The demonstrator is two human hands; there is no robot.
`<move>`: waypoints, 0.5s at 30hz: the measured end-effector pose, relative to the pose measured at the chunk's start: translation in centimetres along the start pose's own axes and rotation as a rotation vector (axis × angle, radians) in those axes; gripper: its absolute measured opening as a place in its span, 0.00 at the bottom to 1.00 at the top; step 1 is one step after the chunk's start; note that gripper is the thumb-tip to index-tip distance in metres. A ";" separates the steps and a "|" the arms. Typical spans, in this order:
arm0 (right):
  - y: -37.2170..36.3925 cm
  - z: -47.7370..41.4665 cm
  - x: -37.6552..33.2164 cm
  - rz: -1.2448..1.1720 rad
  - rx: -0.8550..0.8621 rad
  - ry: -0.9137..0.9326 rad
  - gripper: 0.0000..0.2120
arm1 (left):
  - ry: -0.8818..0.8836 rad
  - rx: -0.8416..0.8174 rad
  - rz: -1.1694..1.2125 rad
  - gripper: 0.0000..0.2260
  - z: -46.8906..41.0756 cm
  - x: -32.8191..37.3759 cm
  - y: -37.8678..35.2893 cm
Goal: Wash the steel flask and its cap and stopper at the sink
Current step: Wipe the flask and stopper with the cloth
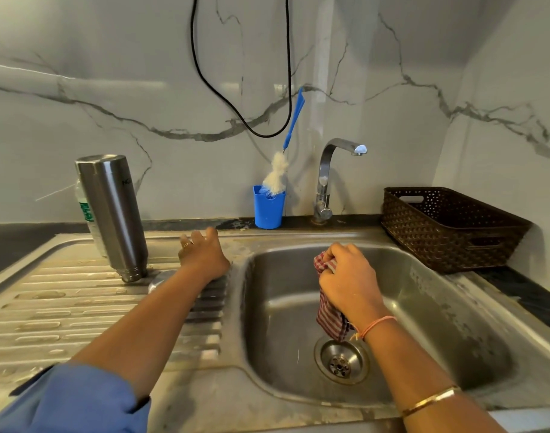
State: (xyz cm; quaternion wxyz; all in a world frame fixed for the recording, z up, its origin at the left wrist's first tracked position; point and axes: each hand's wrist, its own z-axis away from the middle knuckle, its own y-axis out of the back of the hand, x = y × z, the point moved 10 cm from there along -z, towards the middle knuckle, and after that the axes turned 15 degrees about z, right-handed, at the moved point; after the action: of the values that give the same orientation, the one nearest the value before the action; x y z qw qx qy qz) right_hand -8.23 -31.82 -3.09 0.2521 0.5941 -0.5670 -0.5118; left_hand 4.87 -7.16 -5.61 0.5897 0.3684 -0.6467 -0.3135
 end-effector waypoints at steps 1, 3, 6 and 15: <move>0.0 0.0 0.0 0.002 -0.001 0.001 0.05 | -0.007 0.017 -0.029 0.31 0.2 0.3 0.3; -0.1 0.0 0.0 0.000 -0.012 0.002 0.05 | -0.035 0.046 -0.035 0.32 0.7 1.1 1.0; -0.2 0.0 -0.3 -0.009 -0.028 0.017 0.08 | -0.055 0.096 -0.015 0.30 2.3 1.6 2.8; -2.2 0.5 1.2 -0.362 -0.161 -0.162 0.20 | 0.188 -0.234 -0.107 0.37 5.0 -7.2 1.7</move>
State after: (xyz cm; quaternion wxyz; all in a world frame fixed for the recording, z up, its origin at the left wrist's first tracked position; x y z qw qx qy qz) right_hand -7.98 -32.29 -5.62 0.1563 0.6213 -0.4267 -0.6383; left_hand 0.00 -0.32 -8.58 0.6688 0.3588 -0.5274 -0.3819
